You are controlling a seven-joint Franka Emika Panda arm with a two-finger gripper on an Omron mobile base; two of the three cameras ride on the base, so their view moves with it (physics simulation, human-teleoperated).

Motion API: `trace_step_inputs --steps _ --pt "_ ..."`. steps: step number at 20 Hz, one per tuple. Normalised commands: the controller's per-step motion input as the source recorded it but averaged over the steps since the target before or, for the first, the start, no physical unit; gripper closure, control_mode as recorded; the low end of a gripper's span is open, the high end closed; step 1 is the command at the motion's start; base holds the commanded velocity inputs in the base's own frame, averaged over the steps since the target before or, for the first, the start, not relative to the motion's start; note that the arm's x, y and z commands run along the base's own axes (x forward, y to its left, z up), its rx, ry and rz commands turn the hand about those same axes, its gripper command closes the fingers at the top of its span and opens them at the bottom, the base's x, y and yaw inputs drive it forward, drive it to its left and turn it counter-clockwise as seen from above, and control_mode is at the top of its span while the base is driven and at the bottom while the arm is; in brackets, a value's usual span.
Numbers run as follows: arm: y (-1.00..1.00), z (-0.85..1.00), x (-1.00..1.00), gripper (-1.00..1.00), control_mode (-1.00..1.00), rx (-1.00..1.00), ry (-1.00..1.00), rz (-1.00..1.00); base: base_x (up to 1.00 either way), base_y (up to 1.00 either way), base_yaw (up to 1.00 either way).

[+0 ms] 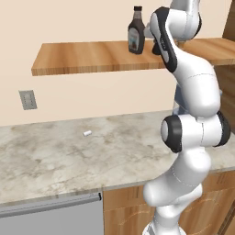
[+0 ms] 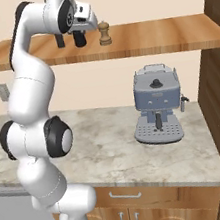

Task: There are various items on the counter. Only move the condiments/shakers into the cabinet.

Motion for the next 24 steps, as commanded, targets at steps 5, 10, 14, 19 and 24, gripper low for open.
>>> trace_step_inputs --steps 5,10,14,19,24 --pt "0.00 -0.02 0.17 -1.00 -1.00 0.00 -0.07 0.00 0.00 0.00 0.00" --pt "0.00 -0.02 0.19 -1.00 -1.00 0.00 -0.09 0.00 0.00 0.00 0.00" --pt "0.00 0.00 0.00 -1.00 -1.00 0.00 -0.01 0.00 0.00 0.00 0.00" --pt "0.00 0.00 -0.71 -1.00 -1.00 0.00 -0.15 0.00 0.00 0.00 0.00" --pt "0.00 -0.01 -1.00 -1.00 -1.00 0.00 -0.28 0.00 0.00 0.00 0.00"
